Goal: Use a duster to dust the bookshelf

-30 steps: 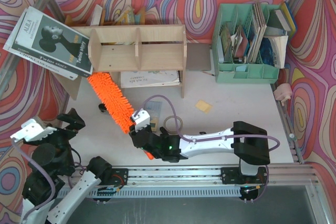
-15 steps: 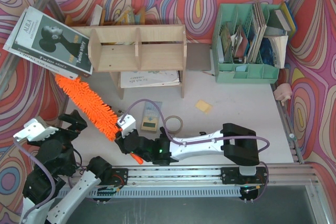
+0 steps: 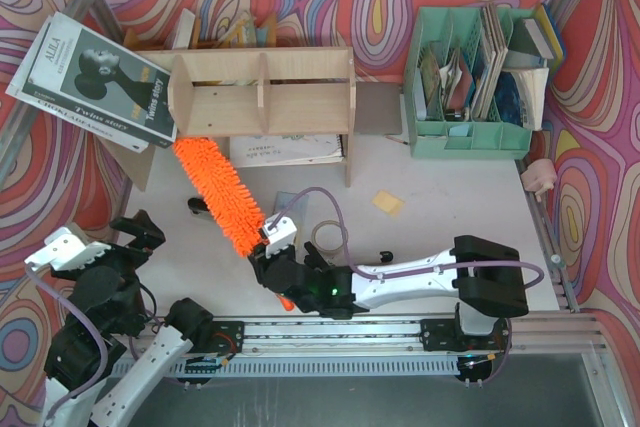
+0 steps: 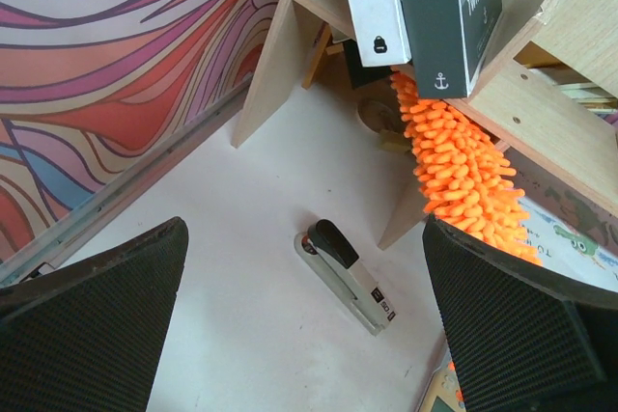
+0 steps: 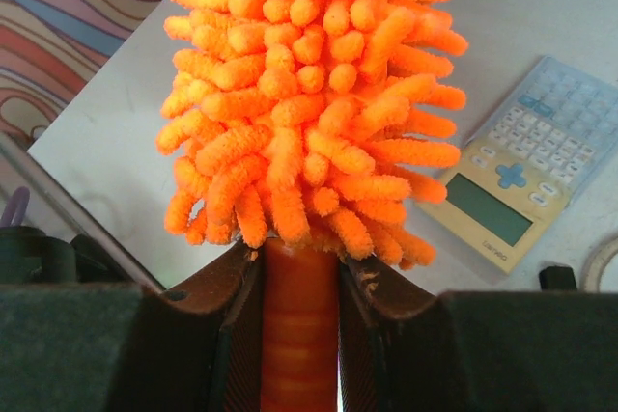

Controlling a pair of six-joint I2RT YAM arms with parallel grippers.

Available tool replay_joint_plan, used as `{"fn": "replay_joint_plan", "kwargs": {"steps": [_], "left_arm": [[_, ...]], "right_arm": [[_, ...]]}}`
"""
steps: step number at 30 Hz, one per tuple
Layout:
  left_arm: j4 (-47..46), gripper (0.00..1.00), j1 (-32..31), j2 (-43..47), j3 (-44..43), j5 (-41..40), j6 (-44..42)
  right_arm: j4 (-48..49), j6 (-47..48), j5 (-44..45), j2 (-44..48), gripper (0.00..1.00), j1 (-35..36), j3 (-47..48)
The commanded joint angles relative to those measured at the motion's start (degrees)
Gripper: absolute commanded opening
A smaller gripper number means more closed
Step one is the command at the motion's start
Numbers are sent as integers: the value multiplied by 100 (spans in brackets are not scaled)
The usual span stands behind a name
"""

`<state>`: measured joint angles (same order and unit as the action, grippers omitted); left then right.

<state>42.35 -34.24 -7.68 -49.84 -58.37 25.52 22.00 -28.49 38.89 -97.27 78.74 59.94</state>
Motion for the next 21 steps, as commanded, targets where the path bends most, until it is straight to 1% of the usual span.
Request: {"fn": "replay_joint_plan", "kwargs": {"steps": [1, 4, 8, 10, 13, 16, 18, 21], "left_arm": [[-7, 98, 48, 4, 81, 34, 7], [-12, 98, 57, -18, 89, 32, 6], [-7, 98, 75, -23, 89, 22, 14], [-7, 98, 75, -6, 97, 13, 19], [-13, 98, 81, 19, 107, 17, 23], [-24, 98, 81, 21, 113, 14, 23], [-33, 98, 83, 21, 117, 23, 16], [-52, 98, 93, 8, 131, 24, 8]], "right_arm": [[663, 203, -525, -214, 0, 35, 544], [609, 483, -1061, -594, 0, 111, 982], [621, 714, -1207, -744, 0, 185, 1189], [692, 657, -937, -589, 0, 186, 999], [1015, 429, -262, -159, 0, 186, 452], [1096, 222, 344, 152, 0, 186, 73], [1068, 90, 552, 247, 0, 186, -27], [917, 0, 539, 174, 0, 186, 71]]}}
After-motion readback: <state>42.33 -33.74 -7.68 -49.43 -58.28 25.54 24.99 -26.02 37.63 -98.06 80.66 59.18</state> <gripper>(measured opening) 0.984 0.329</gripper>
